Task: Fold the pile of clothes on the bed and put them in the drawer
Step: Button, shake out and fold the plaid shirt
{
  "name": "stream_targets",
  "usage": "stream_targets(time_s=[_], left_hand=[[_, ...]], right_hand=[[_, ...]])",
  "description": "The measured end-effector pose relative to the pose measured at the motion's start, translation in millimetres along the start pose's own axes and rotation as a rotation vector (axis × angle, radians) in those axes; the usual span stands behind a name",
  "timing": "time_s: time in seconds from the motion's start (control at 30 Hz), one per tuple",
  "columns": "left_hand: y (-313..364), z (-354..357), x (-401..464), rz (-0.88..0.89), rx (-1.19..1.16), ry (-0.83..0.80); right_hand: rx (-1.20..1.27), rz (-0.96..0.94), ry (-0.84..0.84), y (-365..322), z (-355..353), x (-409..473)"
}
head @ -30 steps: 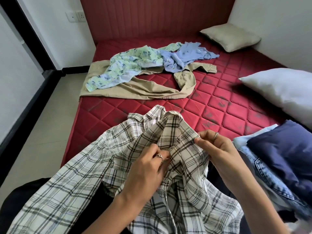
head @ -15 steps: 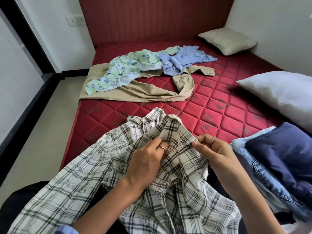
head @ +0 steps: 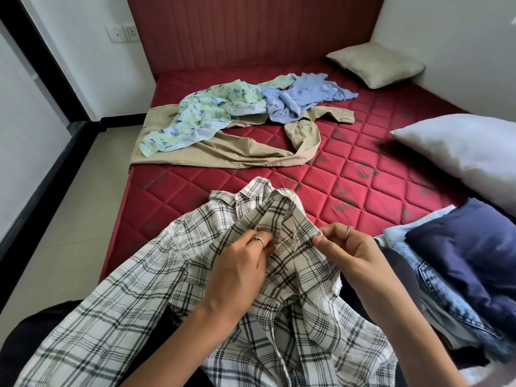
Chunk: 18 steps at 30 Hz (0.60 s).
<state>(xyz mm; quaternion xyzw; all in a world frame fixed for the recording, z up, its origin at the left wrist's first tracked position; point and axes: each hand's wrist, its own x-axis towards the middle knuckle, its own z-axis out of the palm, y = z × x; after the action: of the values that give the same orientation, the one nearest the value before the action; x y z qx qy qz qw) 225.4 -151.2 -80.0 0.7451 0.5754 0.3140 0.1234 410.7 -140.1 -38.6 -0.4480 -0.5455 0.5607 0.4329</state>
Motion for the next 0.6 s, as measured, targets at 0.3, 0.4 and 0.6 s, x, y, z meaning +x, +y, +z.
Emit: stream_targets(time_s=[0.3, 0.4, 0.6], left_hand=[[27, -35, -14, -0.025, -0.135, 0.118], [33, -41, -14, 0.015, -0.126, 0.151], [45, -44, -16, 0.050, -0.167, 0.187]], right_hand=[[-0.157, -0.045, -0.047, -11, 13, -6], [-0.346, -0.104, 0.016, -18, 22, -11], [-0.489, -0.211, 0.071, -33, 37, -21]])
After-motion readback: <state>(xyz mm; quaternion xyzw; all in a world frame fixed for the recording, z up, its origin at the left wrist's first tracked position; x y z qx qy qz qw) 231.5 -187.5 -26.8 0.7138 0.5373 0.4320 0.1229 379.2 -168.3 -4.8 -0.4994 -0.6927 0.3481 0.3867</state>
